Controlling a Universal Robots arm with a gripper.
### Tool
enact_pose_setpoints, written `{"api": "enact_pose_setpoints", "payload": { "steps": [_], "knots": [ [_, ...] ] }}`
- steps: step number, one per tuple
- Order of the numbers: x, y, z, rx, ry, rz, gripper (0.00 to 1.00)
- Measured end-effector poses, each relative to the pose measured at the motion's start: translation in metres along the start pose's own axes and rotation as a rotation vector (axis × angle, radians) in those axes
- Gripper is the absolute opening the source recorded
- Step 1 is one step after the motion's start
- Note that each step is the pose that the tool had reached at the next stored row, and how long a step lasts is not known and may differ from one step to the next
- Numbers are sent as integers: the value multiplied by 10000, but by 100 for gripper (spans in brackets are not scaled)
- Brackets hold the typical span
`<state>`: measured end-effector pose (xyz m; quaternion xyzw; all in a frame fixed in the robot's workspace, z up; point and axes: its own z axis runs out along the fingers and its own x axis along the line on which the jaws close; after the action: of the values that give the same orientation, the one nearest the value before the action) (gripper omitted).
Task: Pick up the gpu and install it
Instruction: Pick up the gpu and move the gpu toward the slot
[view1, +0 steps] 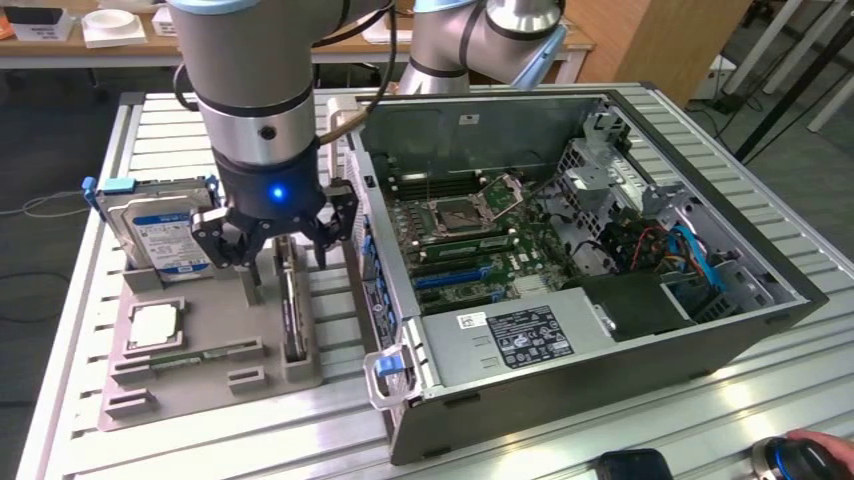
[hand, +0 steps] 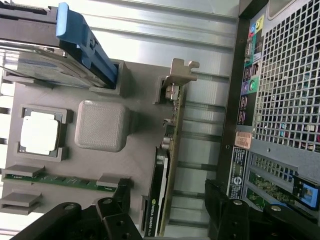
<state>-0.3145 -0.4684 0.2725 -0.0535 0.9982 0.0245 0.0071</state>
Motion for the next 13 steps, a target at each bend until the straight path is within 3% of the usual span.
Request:
{"api": "enact_pose_setpoints", "payload": {
  "steps": [13],
  "knots": [
    [1, 9, 141, 3, 4, 0, 71]
  ]
}}
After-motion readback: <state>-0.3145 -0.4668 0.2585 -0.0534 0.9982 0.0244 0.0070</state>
